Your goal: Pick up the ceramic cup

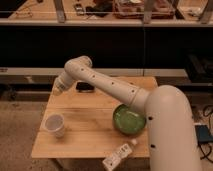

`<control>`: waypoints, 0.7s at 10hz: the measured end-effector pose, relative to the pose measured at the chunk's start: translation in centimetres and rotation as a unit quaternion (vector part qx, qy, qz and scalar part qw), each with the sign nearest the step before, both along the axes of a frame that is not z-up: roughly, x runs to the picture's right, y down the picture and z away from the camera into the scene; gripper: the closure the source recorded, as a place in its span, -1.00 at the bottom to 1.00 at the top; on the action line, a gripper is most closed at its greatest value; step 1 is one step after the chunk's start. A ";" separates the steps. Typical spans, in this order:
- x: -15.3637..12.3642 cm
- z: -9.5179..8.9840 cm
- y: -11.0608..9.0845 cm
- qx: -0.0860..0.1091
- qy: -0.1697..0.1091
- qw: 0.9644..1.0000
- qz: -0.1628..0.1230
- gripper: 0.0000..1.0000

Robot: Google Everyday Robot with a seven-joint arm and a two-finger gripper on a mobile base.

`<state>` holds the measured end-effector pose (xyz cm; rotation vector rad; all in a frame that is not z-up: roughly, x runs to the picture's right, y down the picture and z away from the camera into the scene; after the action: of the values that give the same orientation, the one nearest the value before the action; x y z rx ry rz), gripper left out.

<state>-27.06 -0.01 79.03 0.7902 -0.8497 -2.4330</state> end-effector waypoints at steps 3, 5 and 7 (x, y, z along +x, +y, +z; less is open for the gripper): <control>2.2 -0.5 1.0 -0.045 0.065 0.997 -0.019 0.53; 5.1 -1.2 2.3 -0.090 0.140 0.986 -0.008 0.31; 8.1 -2.0 3.1 -0.123 0.220 0.967 0.042 -0.07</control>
<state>-18.96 3.13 77.03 0.1774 -0.8905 -2.2414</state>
